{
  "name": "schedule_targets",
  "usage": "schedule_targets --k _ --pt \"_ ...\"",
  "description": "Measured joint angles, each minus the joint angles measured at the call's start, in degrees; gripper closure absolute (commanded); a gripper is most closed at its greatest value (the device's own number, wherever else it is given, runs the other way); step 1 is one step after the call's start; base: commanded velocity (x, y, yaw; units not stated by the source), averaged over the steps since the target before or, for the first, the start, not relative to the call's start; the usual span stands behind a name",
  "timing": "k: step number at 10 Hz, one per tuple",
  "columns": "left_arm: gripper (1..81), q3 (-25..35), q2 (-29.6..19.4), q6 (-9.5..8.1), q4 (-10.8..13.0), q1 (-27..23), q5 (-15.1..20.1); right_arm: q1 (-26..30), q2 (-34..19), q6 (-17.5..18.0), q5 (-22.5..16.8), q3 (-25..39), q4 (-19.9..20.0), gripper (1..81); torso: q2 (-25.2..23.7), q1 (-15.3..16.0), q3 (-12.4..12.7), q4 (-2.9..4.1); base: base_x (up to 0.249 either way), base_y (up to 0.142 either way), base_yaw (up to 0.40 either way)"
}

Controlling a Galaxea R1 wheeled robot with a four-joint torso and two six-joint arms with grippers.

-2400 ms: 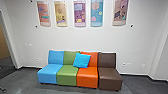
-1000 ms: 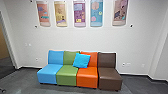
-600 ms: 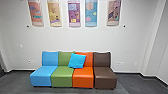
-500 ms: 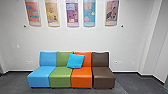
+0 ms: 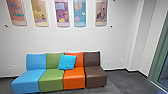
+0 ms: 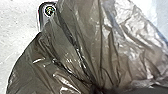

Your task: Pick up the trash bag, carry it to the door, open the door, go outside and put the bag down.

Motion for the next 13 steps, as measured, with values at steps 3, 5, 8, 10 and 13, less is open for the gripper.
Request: schedule_targets --k 3,5,8,10,13 --pt "81.1 -0.01 0.2 0.35 0.0 0.07 -0.01 -0.24 0.0 0.0 -0.09 0.02 0.0 1.0 0.0 0.0 0.0 0.0 0.0 0.0 -0.284" --pt "81.1 0.0 0.35 1.01 0.0 0.02 0.0 -0.22 0.15 0.0 -0.09 -0.04 -0.02 1.0 0.0 0.0 0.0 0.0 0.0 0.0 -0.288" --pt "81.1 0.0 0.35 1.01 0.0 0.0 0.0 -0.2 1.11 0.0 -0.06 -0.85 -0.02 1.0 0.0 0.0 0.0 0.0 0.0 0.0 -0.3" --pt "81.1 0.0 0.38 1.01 0.0 0.05 0.0 -0.22 1.4 -0.11 -0.06 -2.01 -0.02 1.0 0.0 0.0 0.0 0.0 0.0 0.0 -0.313" --pt "81.1 0.0 0.52 1.01 0.0 0.02 0.0 -0.22 1.68 -0.11 -0.04 -2.6 -0.02 1.0 0.0 -0.02 0.0 0.0 0.0 0.0 -0.324"
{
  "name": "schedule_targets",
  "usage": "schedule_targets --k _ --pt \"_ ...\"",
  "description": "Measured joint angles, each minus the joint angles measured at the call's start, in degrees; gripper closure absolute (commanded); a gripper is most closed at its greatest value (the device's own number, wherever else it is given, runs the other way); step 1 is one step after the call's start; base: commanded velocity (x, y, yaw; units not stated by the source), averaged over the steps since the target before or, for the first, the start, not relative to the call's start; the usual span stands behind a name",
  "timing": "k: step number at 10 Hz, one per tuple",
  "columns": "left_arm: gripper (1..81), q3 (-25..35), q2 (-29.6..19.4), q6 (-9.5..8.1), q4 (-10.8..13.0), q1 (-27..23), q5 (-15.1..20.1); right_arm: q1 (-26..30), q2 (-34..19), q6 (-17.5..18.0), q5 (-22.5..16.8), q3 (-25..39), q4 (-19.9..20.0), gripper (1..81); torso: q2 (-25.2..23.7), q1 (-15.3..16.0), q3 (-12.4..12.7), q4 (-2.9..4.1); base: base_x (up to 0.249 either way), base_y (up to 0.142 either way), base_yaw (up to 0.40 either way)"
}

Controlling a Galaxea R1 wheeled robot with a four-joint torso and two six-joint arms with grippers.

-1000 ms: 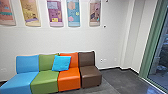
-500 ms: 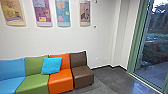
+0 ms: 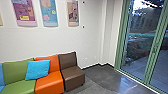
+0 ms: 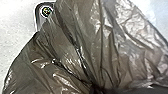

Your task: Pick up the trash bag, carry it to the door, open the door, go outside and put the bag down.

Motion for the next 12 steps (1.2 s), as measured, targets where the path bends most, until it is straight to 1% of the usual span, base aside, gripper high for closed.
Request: schedule_targets --k 12 --pt "81.1 -0.01 0.16 0.24 0.0 -0.02 0.0 -0.02 0.55 0.0 0.0 -0.83 0.0 1.0 0.0 -0.02 0.02 0.0 0.0 0.0 -0.341"
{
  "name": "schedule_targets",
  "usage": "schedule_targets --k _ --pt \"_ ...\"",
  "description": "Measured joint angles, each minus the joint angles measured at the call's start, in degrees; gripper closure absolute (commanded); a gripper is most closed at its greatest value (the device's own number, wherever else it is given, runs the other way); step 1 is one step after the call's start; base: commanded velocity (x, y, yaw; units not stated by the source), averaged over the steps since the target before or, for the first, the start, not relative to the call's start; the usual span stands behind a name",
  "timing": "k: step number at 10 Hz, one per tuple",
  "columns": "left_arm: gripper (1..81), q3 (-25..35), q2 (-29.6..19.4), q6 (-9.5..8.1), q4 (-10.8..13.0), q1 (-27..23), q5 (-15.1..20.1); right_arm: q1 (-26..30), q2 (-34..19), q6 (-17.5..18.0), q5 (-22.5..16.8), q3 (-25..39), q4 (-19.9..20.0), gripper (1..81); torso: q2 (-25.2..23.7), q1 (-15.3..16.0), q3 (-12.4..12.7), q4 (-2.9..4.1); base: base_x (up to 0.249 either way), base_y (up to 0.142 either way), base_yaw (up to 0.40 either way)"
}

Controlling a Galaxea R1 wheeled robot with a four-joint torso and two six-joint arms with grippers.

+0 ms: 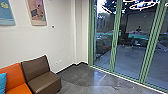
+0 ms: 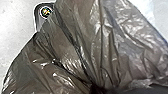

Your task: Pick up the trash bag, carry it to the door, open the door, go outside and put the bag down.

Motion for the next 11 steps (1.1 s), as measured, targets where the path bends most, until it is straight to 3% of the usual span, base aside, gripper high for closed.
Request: schedule_targets --k 11 --pt "81.1 0.0 0.0 0.01 0.0 0.02 -0.04 -0.3 0.17 0.0 -0.02 -0.05 0.0 1.0 0.0 0.0 0.0 0.0 0.0 0.0 -0.342"
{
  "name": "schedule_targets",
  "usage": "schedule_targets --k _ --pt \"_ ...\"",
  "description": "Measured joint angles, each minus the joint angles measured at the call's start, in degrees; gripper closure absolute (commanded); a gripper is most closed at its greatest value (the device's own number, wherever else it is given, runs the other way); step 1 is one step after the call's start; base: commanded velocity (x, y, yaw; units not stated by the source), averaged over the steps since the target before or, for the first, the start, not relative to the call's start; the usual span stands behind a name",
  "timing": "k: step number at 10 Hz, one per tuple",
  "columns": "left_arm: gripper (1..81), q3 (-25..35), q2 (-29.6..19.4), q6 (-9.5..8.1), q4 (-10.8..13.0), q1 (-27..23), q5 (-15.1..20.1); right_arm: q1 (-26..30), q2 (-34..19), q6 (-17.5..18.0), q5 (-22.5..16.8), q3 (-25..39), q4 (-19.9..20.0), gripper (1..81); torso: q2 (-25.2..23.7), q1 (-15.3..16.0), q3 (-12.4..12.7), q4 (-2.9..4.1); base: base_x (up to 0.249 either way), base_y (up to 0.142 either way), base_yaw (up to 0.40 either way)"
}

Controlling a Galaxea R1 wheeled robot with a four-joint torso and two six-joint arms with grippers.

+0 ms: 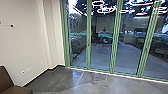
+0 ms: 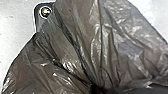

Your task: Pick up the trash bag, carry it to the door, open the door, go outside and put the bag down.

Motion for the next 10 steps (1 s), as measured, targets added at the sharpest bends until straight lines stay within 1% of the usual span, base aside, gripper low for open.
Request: schedule_targets --k 10 --pt "81.1 0.0 0.0 0.0 0.0 -0.02 -0.05 0.0 0.06 0.0 0.02 0.0 0.0 1.0 0.0 -0.02 0.0 0.0 0.0 0.0 -0.342"
